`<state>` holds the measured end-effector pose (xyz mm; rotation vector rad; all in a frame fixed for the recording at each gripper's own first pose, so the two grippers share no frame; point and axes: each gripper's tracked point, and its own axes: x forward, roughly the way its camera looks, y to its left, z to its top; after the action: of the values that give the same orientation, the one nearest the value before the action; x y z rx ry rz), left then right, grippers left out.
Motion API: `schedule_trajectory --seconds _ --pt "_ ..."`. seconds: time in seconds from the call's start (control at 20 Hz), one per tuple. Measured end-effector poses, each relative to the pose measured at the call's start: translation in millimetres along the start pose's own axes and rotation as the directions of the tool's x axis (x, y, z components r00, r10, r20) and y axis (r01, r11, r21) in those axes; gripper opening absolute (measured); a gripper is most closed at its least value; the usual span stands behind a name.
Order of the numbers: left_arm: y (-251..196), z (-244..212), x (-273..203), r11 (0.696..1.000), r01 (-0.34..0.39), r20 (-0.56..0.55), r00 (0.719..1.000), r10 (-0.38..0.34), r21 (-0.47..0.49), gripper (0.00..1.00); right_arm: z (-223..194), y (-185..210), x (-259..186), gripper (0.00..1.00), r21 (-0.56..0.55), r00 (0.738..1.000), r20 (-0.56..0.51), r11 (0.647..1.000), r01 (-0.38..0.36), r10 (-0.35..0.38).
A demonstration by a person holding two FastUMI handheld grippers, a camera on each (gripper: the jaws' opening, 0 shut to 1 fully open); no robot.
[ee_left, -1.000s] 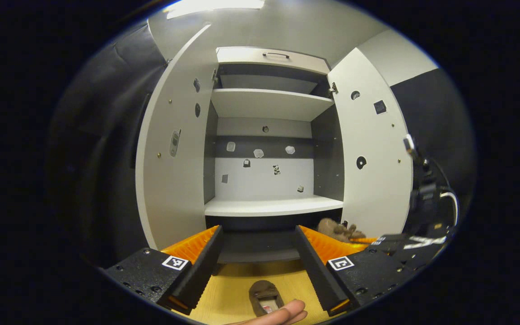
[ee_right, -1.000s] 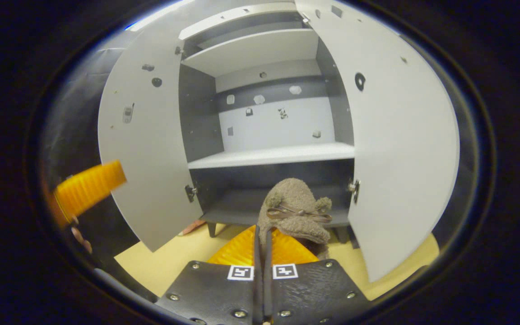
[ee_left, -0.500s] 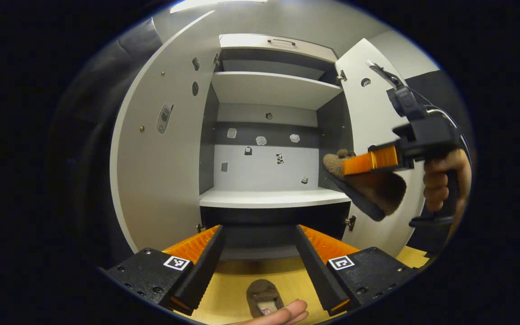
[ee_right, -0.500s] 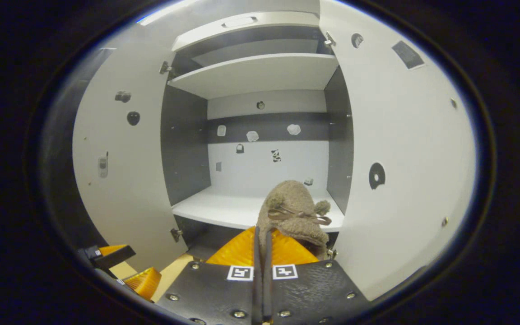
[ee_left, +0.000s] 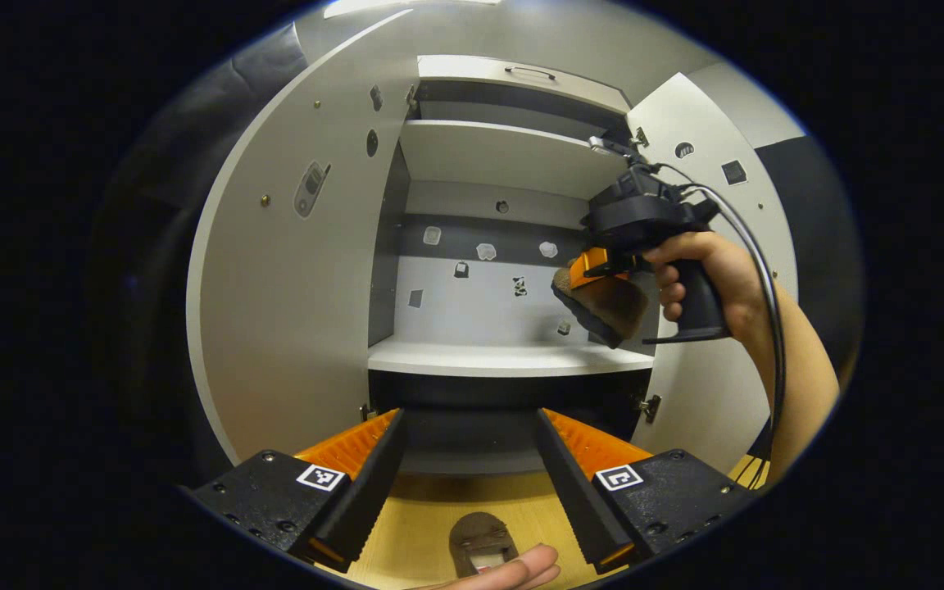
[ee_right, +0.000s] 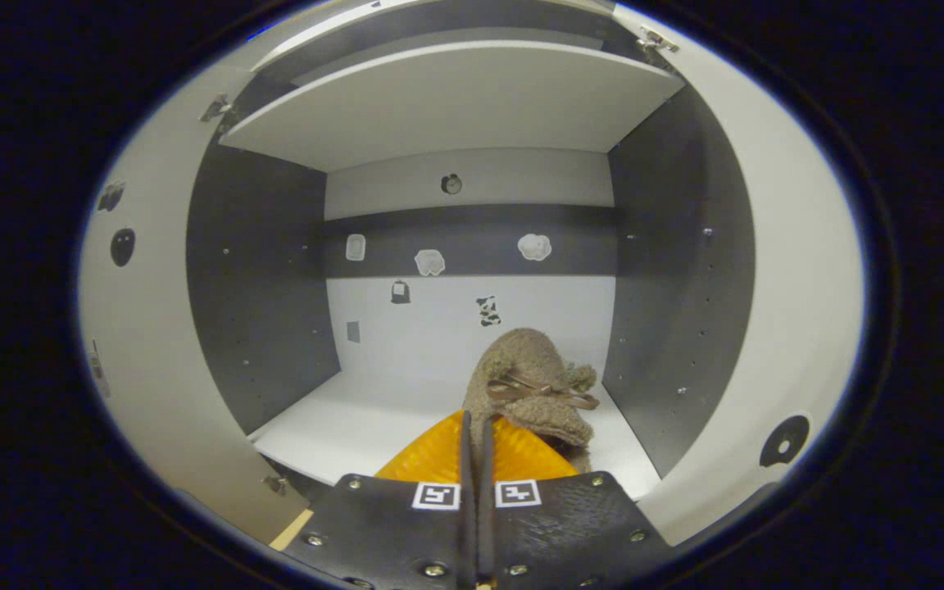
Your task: Grab one shoe with the right hand and put it into the shoe cabinet, grab the other shoe with the left hand and put it into the shoe cabinet; then close the right door with the right hand and the left door with the left hand.
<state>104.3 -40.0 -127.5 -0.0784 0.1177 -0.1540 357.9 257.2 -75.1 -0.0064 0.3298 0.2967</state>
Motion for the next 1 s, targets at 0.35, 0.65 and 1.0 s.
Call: schedule_trajectory --seconds 0.35,0.65,1.0 --pt "7.6 -11.2 10.4 1.000 -0.019 -0.022 1.000 0.020 0.019 0.95 -24.6 -1.8 73.8 0.02 -0.011 0.999 -0.048 1.000 0.019 -0.019" --pt "2.0 -24.5 12.4 1.000 0.012 -0.063 0.998 -0.012 -0.001 0.95 -25.1 7.6 88.8 0.04 -0.018 1.000 -0.021 1.000 0.007 -0.008" --pt "9.0 -33.5 1.0 1.000 0.012 -0.081 0.997 -0.013 -0.004 0.96 -13.7 10.9 72.9 0.30 0.048 0.999 0.028 0.999 -0.018 0.017"
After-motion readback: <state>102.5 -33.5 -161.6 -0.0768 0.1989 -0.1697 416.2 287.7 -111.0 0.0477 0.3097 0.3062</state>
